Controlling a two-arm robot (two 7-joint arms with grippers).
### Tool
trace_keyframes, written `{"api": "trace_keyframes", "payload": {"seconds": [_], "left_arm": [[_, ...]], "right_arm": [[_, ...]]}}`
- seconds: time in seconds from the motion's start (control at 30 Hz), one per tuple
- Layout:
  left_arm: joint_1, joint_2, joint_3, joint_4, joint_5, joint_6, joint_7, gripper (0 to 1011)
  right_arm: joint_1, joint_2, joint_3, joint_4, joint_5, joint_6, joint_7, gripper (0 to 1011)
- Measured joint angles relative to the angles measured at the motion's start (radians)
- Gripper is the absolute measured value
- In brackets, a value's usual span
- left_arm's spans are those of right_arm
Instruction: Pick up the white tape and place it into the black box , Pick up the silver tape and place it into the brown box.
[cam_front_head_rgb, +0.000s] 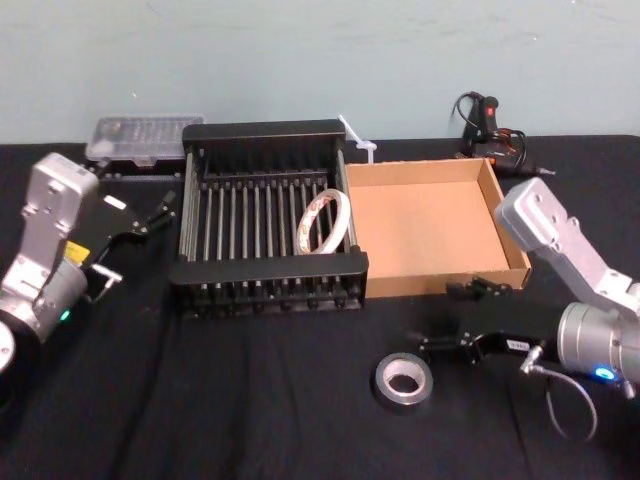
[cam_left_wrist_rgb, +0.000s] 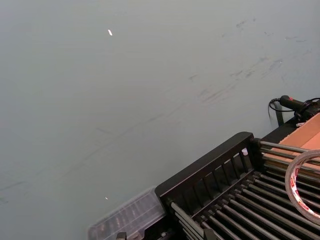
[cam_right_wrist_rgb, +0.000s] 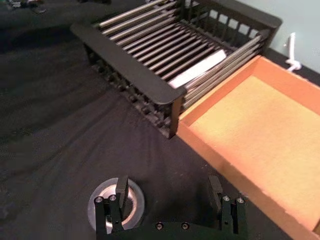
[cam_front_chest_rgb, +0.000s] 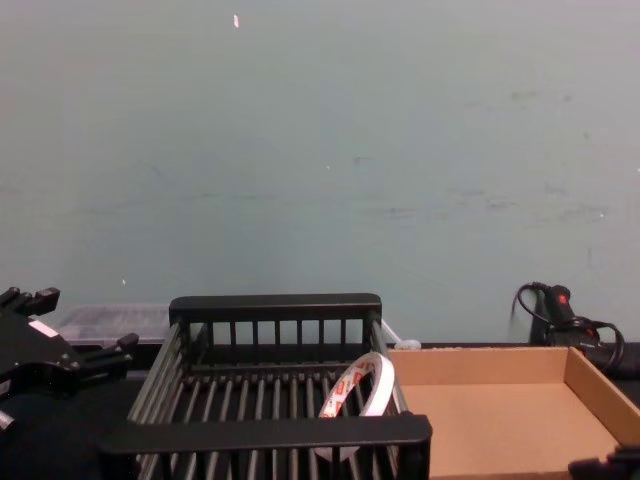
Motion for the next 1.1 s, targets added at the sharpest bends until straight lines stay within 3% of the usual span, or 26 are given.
{"api": "trace_keyframes", "payload": {"seconds": [0.47, 1.1], "left_arm": [[0.000, 0.000, 0.000, 0.000, 0.000, 0.000, 0.000, 1001], [0.000, 0.000, 0.000, 0.000, 0.000, 0.000, 0.000, 1001]], "right_arm": [[0.019, 0.035, -0.065, 0.010, 0.006, -0.007, 0.020, 1003], [0.052, 0.007, -0.111, 0.069, -0.019, 0.009, 0.008, 1002]]}}
